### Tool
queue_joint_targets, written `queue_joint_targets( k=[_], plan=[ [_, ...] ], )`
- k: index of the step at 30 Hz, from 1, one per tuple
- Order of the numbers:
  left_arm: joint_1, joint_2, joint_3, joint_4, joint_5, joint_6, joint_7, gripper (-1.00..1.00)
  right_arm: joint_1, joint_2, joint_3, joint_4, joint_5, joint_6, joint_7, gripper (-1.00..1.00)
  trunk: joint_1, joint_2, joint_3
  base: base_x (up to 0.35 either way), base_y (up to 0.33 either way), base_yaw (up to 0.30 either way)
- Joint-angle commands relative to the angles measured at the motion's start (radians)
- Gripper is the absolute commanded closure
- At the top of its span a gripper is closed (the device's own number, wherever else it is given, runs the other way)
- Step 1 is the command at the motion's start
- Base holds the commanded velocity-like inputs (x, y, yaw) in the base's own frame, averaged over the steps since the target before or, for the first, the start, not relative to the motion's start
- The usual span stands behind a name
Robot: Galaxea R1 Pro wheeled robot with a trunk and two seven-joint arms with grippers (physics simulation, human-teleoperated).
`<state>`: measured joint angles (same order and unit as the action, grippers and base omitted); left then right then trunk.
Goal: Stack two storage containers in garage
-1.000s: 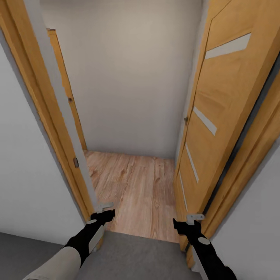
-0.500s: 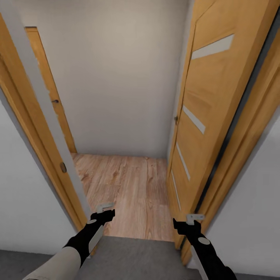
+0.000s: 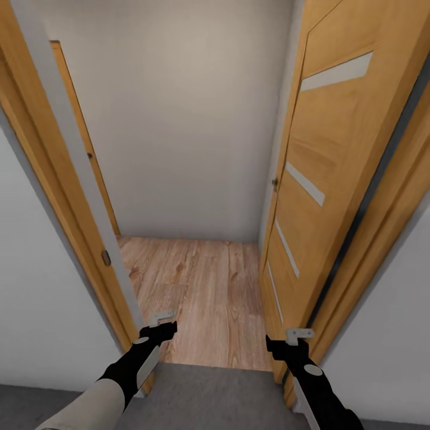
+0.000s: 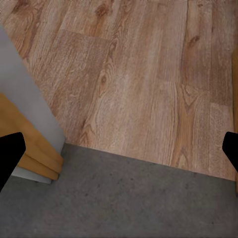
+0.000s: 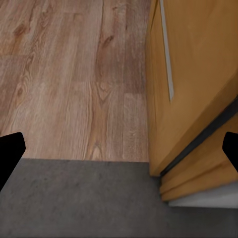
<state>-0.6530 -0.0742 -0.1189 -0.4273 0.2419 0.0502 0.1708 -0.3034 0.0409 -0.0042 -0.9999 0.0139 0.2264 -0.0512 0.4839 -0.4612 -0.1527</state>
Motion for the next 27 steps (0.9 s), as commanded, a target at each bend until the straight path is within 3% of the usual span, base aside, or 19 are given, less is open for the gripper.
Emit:
queue_joint_targets(
  k=[1, 8, 27],
  plan=[
    [-0.001, 0.001, -0.009, -0.002, 0.009, 0.005, 0.01, -1.0, 0.0, 0.0, 0.0, -0.002, 0.001, 0.006, -0.003, -1.0, 0.001, -0.002, -0.002, 0.159, 0.001, 0.0],
    [-0.001, 0.001, -0.011, -0.002, 0.005, 0.005, 0.011, -1.0, 0.0, 0.0, 0.001, -0.002, 0.001, 0.006, -0.003, -1.0, 0.001, -0.002, -0.002, 0.212, 0.0, 0.0],
    [-0.001, 0.007, -0.012, -0.002, 0.008, -0.001, 0.006, -1.0, 0.0, 0.003, 0.005, 0.009, 0.001, 0.005, -0.004, -1.0, 0.001, -0.002, -0.002, 0.007, 0.0, 0.0]
  ],
)
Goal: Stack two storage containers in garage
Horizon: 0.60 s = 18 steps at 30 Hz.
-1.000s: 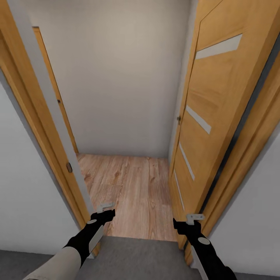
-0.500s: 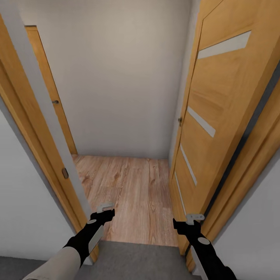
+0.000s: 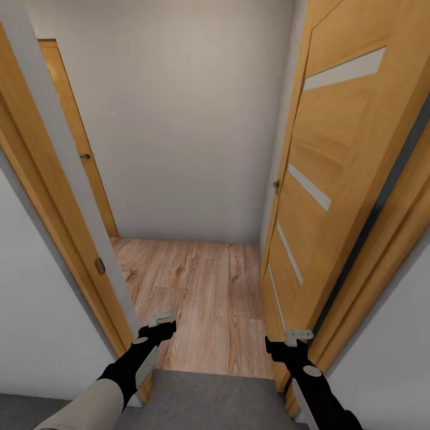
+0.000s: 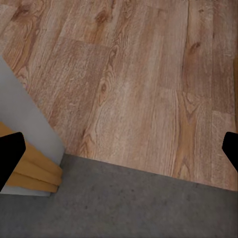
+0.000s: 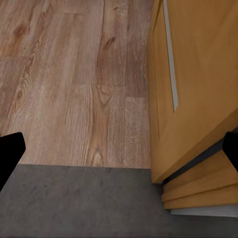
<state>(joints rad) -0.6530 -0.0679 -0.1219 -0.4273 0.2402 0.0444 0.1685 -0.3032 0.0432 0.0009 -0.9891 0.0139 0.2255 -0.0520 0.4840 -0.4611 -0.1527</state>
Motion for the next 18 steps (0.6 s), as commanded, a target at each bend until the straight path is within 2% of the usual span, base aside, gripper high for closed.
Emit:
queue_joint_targets(
  k=[1, 3, 6, 8, 9, 13, 16, 18],
  plan=[
    [0.0, 0.002, -0.008, -0.002, 0.01, 0.005, 0.008, -1.0, -0.001, 0.001, 0.001, 0.004, 0.001, 0.006, -0.003, -1.0, 0.001, -0.002, -0.002, 0.0, 0.0, 0.0],
    [0.0, 0.003, -0.008, -0.001, 0.01, 0.005, 0.009, -1.0, -0.001, 0.003, 0.009, 0.034, 0.001, 0.006, -0.003, -1.0, 0.001, -0.002, -0.002, 0.0, 0.0, 0.0],
    [0.0, 0.005, -0.008, 0.0, 0.01, 0.005, 0.009, -1.0, -0.001, 0.005, 0.051, 0.113, 0.001, -0.006, -0.004, -1.0, 0.001, -0.002, -0.002, 0.0, 0.0, 0.0],
    [0.0, 0.006, -0.007, 0.006, 0.01, 0.004, 0.009, -1.0, -0.001, 0.006, 0.063, 0.158, 0.001, -0.018, -0.001, -1.0, 0.001, -0.002, -0.002, 0.0, 0.0, 0.0],
    [0.0, 0.005, -0.007, 0.021, 0.011, 0.004, 0.008, -1.0, -0.001, 0.006, 0.068, 0.209, 0.0, -0.049, 0.0, -1.0, 0.001, -0.002, -0.002, 0.0, 0.0, 0.0],
    [0.0, 0.01, -0.005, 0.049, 0.011, 0.004, 0.006, -1.0, -0.001, 0.006, 0.071, 0.282, 0.0, -0.132, 0.001, -1.0, 0.001, -0.002, -0.002, 0.0, 0.0, 0.0],
    [0.0, 0.033, -0.005, 0.116, 0.015, -0.006, -0.002, -1.0, -0.001, 0.006, 0.072, 0.347, 0.001, -0.164, 0.002, -1.0, 0.001, -0.002, -0.002, 0.0, 0.0, 0.0],
    [0.0, 0.04, -0.005, 0.204, 0.016, -0.055, -0.025, -1.0, -0.001, 0.006, 0.073, 0.391, 0.001, -0.198, 0.003, -1.0, 0.001, -0.002, -0.002, 0.0, 0.0, 0.0]
  ],
)
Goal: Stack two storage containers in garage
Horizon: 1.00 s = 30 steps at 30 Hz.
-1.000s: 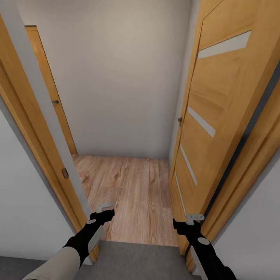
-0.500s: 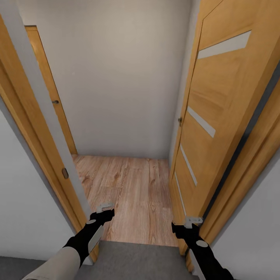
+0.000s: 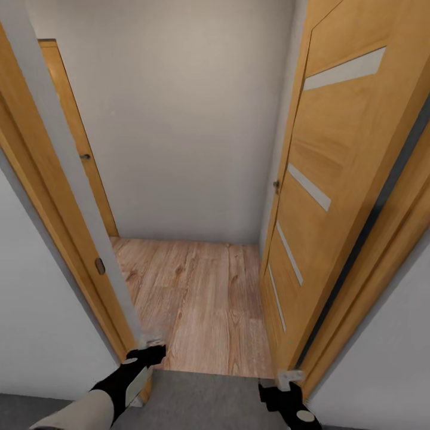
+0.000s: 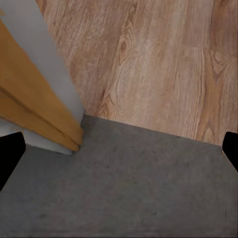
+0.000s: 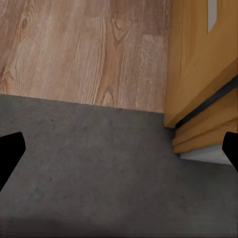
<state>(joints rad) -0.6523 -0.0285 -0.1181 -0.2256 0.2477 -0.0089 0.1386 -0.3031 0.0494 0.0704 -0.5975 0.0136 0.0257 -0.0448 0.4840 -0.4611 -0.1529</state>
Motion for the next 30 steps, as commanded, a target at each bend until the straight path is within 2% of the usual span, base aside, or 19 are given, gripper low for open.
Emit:
queue_joint_targets(
  k=[1, 5, 9, 13, 17, 19, 21, 24, 30],
  plan=[
    [-0.001, 0.001, -0.009, 0.051, 0.009, -0.041, -0.012, -1.0, -0.001, 0.0, 0.004, 0.023, 0.002, -0.021, -0.005, -1.0, 0.0, -0.002, -0.002, 0.0, 0.0, 0.0],
    [0.003, -0.003, -0.009, 0.219, 0.011, -0.178, -0.062, -1.0, -0.001, 0.0, 0.003, 0.096, 0.003, -0.089, -0.004, -1.0, 0.0, -0.002, -0.002, 0.0, 0.0, 0.0],
    [0.017, -0.01, -0.008, 0.282, 0.01, -0.219, -0.073, -1.0, -0.001, -0.001, 0.003, 0.143, 0.004, -0.104, -0.004, -1.0, 0.0, -0.002, -0.002, 0.0, 0.0, 0.0],
    [0.04, -0.009, -0.008, 0.297, 0.01, -0.232, -0.074, -1.0, -0.001, -0.002, 0.003, 0.171, 0.005, -0.11, -0.004, -1.0, 0.0, -0.002, -0.002, 0.0, 0.0, 0.0],
    [0.063, -0.009, -0.008, 0.3, 0.008, -0.285, -0.074, -1.0, -0.001, -0.003, 0.003, 0.181, 0.002, -0.111, -0.005, -1.0, 0.0, -0.002, -0.002, 0.0, 0.0, 0.0],
    [0.079, -0.001, -0.007, 0.301, 0.007, -0.301, -0.07, -1.0, -0.001, -0.006, -0.001, 0.204, 0.001, -0.113, -0.012, -1.0, 0.0, -0.002, -0.002, 0.0, 0.0, 0.0],
    [0.1, 0.022, -0.008, 0.301, 0.007, -0.307, -0.067, -1.0, -0.001, -0.013, -0.006, 0.227, 0.0, -0.117, -0.016, -1.0, 0.0, -0.002, -0.002, 0.0, 0.0, 0.0],
    [0.116, 0.03, -0.007, 0.301, 0.007, -0.32, -0.067, -1.0, -0.001, -0.016, -0.007, 0.252, -0.001, -0.122, -0.018, -1.0, 0.0, -0.002, -0.002, 0.0, 0.0, 0.0],
    [0.123, 0.023, -0.008, 0.299, 0.008, -0.331, -0.067, -1.0, -0.001, -0.017, -0.007, 0.274, -0.001, -0.158, -0.018, -1.0, 0.0, -0.002, -0.002, 0.12, 0.0, 0.0]
  ],
)
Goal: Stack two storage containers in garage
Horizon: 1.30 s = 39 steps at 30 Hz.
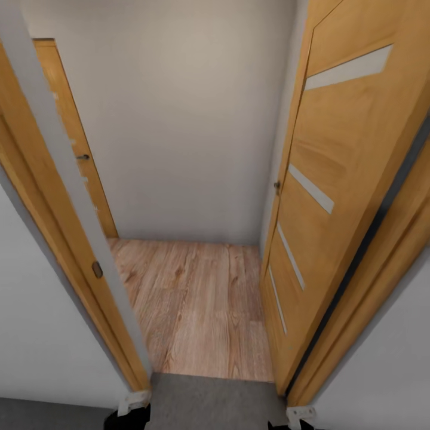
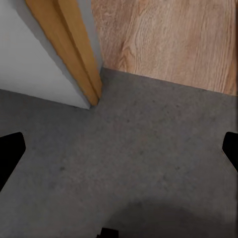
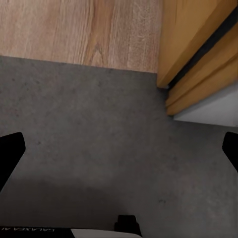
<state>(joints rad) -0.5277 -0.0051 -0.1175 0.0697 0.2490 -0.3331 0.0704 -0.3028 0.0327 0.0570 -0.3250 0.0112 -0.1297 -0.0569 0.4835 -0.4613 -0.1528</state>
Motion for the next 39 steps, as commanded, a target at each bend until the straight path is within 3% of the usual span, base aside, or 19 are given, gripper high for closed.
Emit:
queue_joint_targets(
  k=[1, 18, 39],
  plan=[
    [-0.002, -0.004, -0.008, 0.003, 0.007, -0.005, 0.002, -1.0, -0.001, 0.0, 0.006, 0.003, 0.001, -0.004, -0.006, -1.0, 0.001, -0.002, -0.002, 0.305, 0.0, 0.0],
    [-0.002, -0.009, -0.008, 0.001, 0.007, -0.004, 0.003, -1.0, -0.001, 0.0, 0.006, 0.004, 0.003, -0.005, -0.006, -1.0, 0.001, -0.002, -0.002, 0.313, 0.0, 0.0],
    [-0.002, -0.007, -0.008, 0.001, 0.007, -0.004, 0.003, -1.0, -0.001, 0.0, 0.007, 0.004, 0.003, -0.005, -0.006, -1.0, 0.001, -0.002, -0.002, 0.013, 0.041, 0.0]
  ],
)
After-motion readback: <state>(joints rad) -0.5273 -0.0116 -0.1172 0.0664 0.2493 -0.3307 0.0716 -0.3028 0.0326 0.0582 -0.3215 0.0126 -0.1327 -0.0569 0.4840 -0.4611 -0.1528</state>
